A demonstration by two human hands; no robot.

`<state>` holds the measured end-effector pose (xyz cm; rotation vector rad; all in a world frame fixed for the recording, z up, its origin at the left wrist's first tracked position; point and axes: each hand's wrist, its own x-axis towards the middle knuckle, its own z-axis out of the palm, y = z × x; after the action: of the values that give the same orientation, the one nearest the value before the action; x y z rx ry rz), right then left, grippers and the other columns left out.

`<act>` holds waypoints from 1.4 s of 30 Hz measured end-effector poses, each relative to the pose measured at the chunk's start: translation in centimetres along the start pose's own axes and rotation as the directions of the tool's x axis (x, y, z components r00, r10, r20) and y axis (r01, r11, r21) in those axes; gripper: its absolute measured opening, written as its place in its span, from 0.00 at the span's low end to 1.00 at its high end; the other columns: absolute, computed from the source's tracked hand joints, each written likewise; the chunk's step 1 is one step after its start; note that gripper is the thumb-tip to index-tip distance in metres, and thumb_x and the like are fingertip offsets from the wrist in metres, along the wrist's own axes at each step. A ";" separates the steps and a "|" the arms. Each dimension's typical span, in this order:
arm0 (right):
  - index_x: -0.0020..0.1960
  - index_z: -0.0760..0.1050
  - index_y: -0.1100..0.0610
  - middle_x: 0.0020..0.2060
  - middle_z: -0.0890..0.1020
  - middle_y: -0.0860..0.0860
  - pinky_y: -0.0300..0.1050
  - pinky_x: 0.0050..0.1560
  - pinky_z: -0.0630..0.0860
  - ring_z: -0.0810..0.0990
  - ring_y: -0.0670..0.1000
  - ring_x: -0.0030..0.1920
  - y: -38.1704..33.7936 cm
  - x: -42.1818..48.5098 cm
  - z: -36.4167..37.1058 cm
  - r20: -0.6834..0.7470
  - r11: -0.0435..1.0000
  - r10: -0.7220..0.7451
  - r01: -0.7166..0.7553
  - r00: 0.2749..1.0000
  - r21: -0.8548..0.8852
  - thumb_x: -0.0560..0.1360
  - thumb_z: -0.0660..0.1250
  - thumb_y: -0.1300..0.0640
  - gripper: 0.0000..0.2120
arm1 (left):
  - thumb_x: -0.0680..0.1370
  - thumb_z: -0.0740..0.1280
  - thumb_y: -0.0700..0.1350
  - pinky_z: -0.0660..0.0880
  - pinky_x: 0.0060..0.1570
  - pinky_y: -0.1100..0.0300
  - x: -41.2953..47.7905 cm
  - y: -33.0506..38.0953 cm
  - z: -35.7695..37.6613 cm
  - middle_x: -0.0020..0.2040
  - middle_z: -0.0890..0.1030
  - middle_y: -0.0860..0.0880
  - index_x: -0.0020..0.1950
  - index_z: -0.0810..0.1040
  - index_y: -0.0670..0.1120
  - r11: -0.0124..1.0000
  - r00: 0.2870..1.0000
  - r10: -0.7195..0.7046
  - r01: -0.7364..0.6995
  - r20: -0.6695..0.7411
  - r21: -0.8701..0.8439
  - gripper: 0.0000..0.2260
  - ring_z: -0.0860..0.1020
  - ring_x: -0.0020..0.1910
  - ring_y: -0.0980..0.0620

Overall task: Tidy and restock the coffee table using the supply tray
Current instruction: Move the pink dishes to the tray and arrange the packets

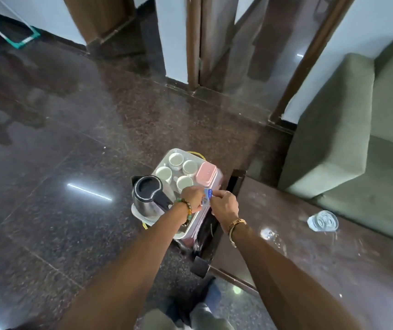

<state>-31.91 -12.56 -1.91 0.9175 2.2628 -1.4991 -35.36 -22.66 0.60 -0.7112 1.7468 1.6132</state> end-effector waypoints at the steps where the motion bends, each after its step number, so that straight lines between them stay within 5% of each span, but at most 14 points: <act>1: 0.48 0.86 0.53 0.41 0.86 0.53 0.55 0.52 0.82 0.82 0.57 0.43 0.5 0.4 0.1 0.010 1.000 0.017 -0.017 1.000 0.013 0.71 0.63 0.61 0.14 | 0.79 0.58 0.33 0.72 0.35 0.60 0.6 -0.3 0.5 0.39 0.73 0.44 0.39 0.73 0.47 1.000 1.000 -0.013 0.012 -0.010 -0.013 0.13 0.72 0.33 0.51; 6: 0.51 0.85 0.53 0.49 0.86 0.55 0.56 0.56 0.82 0.82 0.56 0.47 1.7 2.8 0.5 0.045 0.995 0.094 -0.096 0.995 0.039 0.73 0.64 0.59 0.13 | 0.79 0.56 0.30 0.70 0.21 0.68 2.9 -0.6 1.5 0.34 0.70 0.44 0.36 0.70 0.43 0.995 1.000 0.015 -0.014 -0.007 0.095 0.15 0.73 0.20 0.57; 11: 0.51 0.85 0.53 0.47 0.85 0.55 0.55 0.53 0.83 0.79 0.53 0.42 2.1 6.2 2.1 0.058 0.981 0.173 -0.177 0.983 0.073 0.72 0.64 0.59 0.13 | 0.80 0.60 0.34 0.77 0.54 0.55 7.8 -0.5 0.8 0.46 0.75 0.49 0.40 0.72 0.53 0.937 0.998 0.002 -0.024 0.065 0.349 0.15 0.76 0.44 0.51; 15: 0.52 0.85 0.53 0.43 0.83 0.52 0.56 0.55 0.82 0.79 0.53 0.42 3.0 9.2 4.3 0.060 0.971 0.222 -0.226 0.973 0.071 0.71 0.62 0.60 0.17 | 0.79 0.61 0.34 0.76 0.55 0.54 12.1 -1.1 0.6 0.50 0.75 0.46 0.62 0.77 0.39 0.893 0.998 0.016 -0.039 0.055 0.449 0.13 0.76 0.50 0.49; 23: 0.55 0.84 0.53 0.47 0.84 0.56 0.59 0.58 0.80 0.79 0.54 0.47 5.8 13.1 7.9 0.076 0.931 0.342 -0.349 0.936 0.108 0.72 0.62 0.64 0.17 | 0.78 0.58 0.36 0.74 0.62 0.51 16.7 -3.1 1.0 0.59 0.79 0.38 0.63 0.77 0.39 0.810 1.000 -0.009 0.015 -0.014 0.586 0.15 0.77 0.59 0.41; 28: 0.44 0.85 0.49 0.44 0.86 0.54 0.55 0.52 0.83 0.85 0.57 0.49 5.9 14.3 8.9 0.074 0.926 0.353 -0.360 0.933 0.117 0.73 0.67 0.62 0.11 | 0.79 0.58 0.38 0.74 0.60 0.54 18.1 -4.0 1.5 0.60 0.80 0.40 0.63 0.77 0.42 0.817 0.998 -0.030 0.060 -0.061 0.573 0.15 0.77 0.59 0.42; 31: 0.34 0.80 0.44 0.39 0.84 0.48 0.50 0.48 0.84 0.85 0.53 0.45 5.9 14.6 9.2 0.040 0.932 0.339 -0.341 0.940 0.123 0.74 0.69 0.61 0.15 | 0.81 0.58 0.40 0.74 0.60 0.53 18.5 -4.1 1.8 0.60 0.80 0.40 0.63 0.77 0.42 0.812 0.994 -0.017 0.078 -0.109 0.578 0.14 0.78 0.59 0.41; 38: 0.42 0.85 0.49 0.44 0.86 0.52 0.54 0.51 0.84 0.85 0.55 0.48 6.0 15.1 9.4 0.080 0.924 0.342 -0.351 0.936 0.151 0.74 0.71 0.61 0.08 | 0.79 0.56 0.37 0.72 0.55 0.55 18.7 -4.4 1.4 0.59 0.80 0.41 0.64 0.76 0.43 0.818 0.996 -0.009 0.059 -0.089 0.573 0.16 0.77 0.58 0.42; 42: 0.38 0.84 0.47 0.44 0.87 0.53 0.56 0.52 0.84 0.85 0.56 0.49 5.9 14.2 8.6 0.095 0.919 0.357 -0.368 0.929 0.142 0.72 0.67 0.63 0.13 | 0.79 0.57 0.37 0.71 0.52 0.56 18.1 -4.2 1.1 0.59 0.78 0.38 0.62 0.75 0.37 0.791 0.996 -0.031 0.078 -0.087 0.607 0.14 0.77 0.58 0.41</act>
<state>-39.95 -13.75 -17.55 1.2335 1.8179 -1.5235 -43.73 -21.32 -15.98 -0.4922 2.1163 0.8852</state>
